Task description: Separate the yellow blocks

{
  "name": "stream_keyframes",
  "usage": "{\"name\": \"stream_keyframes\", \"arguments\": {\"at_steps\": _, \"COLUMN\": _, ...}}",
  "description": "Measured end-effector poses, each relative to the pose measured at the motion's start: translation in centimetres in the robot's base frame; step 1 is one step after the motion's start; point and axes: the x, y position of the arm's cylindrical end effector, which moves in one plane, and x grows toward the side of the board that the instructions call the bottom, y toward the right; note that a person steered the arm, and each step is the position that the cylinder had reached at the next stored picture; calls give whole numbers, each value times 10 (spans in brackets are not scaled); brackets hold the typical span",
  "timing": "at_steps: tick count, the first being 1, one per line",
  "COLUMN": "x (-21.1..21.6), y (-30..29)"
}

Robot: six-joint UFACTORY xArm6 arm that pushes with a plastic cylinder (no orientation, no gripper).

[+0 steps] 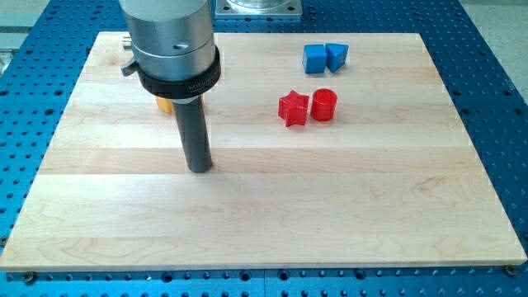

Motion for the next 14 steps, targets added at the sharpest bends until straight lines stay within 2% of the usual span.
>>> {"name": "stream_keyframes", "arguments": {"at_steps": 2, "x": -14, "y": 6}}
{"name": "stream_keyframes", "arguments": {"at_steps": 4, "x": -128, "y": 27}}
{"name": "stream_keyframes", "arguments": {"at_steps": 5, "x": -188, "y": 81}}
{"name": "stream_keyframes", "arguments": {"at_steps": 6, "x": -215, "y": 141}}
{"name": "stream_keyframes", "arguments": {"at_steps": 8, "x": -219, "y": 204}}
{"name": "stream_keyframes", "arguments": {"at_steps": 11, "x": -209, "y": 216}}
{"name": "stream_keyframes", "arguments": {"at_steps": 12, "x": -172, "y": 176}}
{"name": "stream_keyframes", "arguments": {"at_steps": 14, "x": -90, "y": 28}}
